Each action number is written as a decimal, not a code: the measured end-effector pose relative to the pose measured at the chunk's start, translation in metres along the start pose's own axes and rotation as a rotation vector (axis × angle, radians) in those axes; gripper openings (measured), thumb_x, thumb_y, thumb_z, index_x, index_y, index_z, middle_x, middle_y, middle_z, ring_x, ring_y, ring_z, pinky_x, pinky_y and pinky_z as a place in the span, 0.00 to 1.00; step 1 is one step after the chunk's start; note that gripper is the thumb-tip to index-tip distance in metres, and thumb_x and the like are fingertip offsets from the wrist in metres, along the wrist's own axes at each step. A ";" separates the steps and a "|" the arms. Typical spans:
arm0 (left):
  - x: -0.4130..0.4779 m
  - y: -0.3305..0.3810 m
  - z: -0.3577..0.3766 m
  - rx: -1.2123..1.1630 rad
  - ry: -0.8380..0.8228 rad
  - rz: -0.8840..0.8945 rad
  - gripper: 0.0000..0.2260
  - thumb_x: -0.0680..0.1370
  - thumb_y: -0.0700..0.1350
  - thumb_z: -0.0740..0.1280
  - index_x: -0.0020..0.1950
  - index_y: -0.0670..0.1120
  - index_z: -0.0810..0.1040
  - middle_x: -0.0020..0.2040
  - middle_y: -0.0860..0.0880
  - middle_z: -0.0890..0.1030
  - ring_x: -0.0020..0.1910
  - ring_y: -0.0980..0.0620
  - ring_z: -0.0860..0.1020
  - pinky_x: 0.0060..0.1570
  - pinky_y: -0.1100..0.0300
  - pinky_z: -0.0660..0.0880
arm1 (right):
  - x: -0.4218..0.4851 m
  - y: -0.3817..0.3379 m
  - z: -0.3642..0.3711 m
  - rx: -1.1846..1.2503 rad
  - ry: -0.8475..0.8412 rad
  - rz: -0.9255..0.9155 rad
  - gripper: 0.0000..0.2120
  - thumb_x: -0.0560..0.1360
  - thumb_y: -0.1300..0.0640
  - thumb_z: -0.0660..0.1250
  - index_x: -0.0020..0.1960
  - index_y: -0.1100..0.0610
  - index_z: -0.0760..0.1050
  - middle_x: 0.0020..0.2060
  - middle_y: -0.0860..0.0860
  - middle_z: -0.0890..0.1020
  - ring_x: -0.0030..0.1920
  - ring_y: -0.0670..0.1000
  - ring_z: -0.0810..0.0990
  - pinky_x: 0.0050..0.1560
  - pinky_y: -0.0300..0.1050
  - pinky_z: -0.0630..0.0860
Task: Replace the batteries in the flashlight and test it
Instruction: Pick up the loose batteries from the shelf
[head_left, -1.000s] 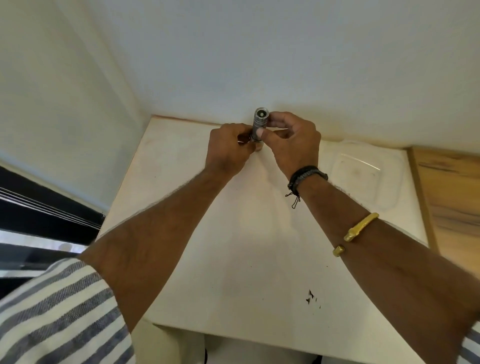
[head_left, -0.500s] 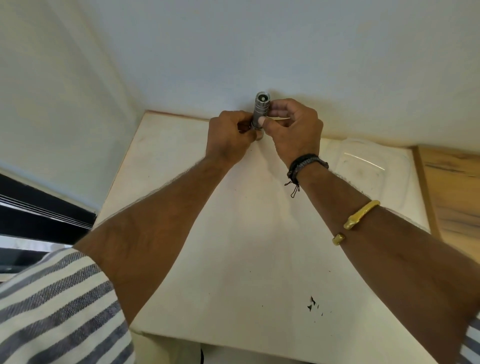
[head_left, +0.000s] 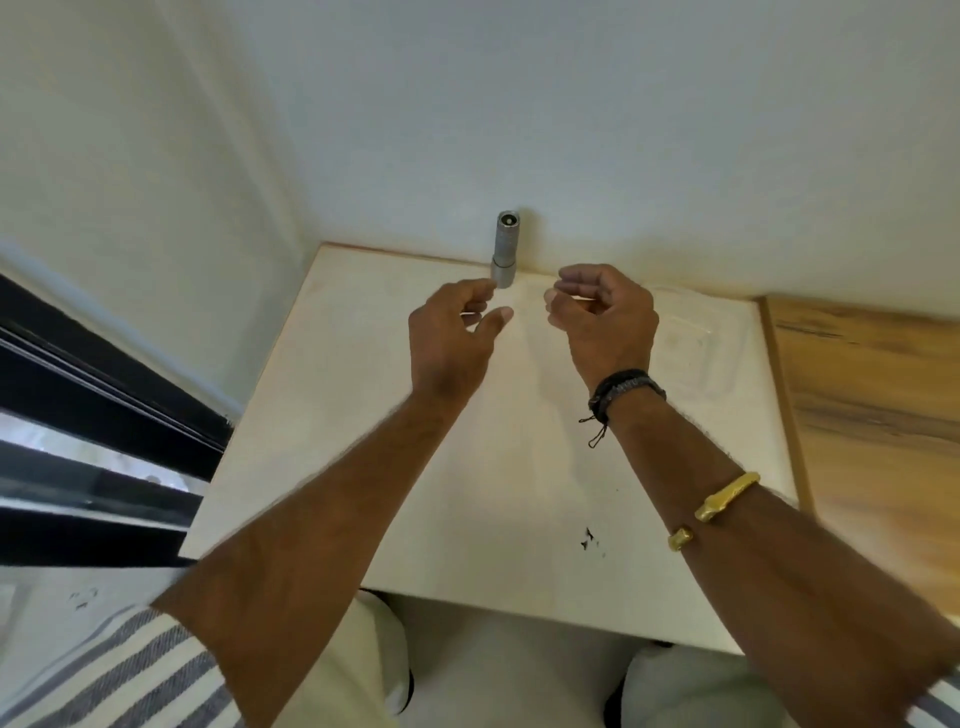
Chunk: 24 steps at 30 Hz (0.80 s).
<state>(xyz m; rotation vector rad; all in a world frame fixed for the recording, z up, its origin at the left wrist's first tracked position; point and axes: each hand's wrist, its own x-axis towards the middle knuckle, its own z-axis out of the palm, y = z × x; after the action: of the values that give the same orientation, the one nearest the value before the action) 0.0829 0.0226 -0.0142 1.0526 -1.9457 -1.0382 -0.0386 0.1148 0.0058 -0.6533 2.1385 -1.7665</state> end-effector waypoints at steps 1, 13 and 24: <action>-0.010 0.006 -0.002 -0.007 -0.004 0.006 0.16 0.75 0.48 0.75 0.62 0.46 0.81 0.56 0.51 0.84 0.48 0.61 0.80 0.44 0.81 0.70 | -0.009 -0.003 -0.007 0.024 0.006 0.008 0.09 0.72 0.62 0.76 0.52 0.56 0.84 0.43 0.50 0.87 0.41 0.48 0.87 0.44 0.49 0.86; -0.115 0.045 0.009 -0.081 -0.135 0.044 0.13 0.75 0.45 0.75 0.59 0.46 0.83 0.54 0.52 0.84 0.48 0.59 0.81 0.46 0.77 0.73 | -0.095 -0.005 -0.108 0.101 0.058 0.058 0.06 0.73 0.63 0.73 0.49 0.57 0.84 0.40 0.53 0.87 0.40 0.51 0.87 0.38 0.45 0.84; -0.177 0.052 0.066 0.043 -0.475 0.116 0.13 0.76 0.43 0.73 0.60 0.45 0.82 0.57 0.47 0.84 0.53 0.52 0.81 0.57 0.57 0.79 | -0.132 0.052 -0.189 -0.226 0.156 0.158 0.06 0.74 0.61 0.74 0.48 0.51 0.84 0.39 0.49 0.86 0.41 0.53 0.86 0.36 0.49 0.85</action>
<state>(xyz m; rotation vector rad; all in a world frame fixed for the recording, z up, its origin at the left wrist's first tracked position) 0.0879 0.2177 -0.0316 0.7470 -2.3811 -1.2698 -0.0277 0.3500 -0.0146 -0.3948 2.4451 -1.5530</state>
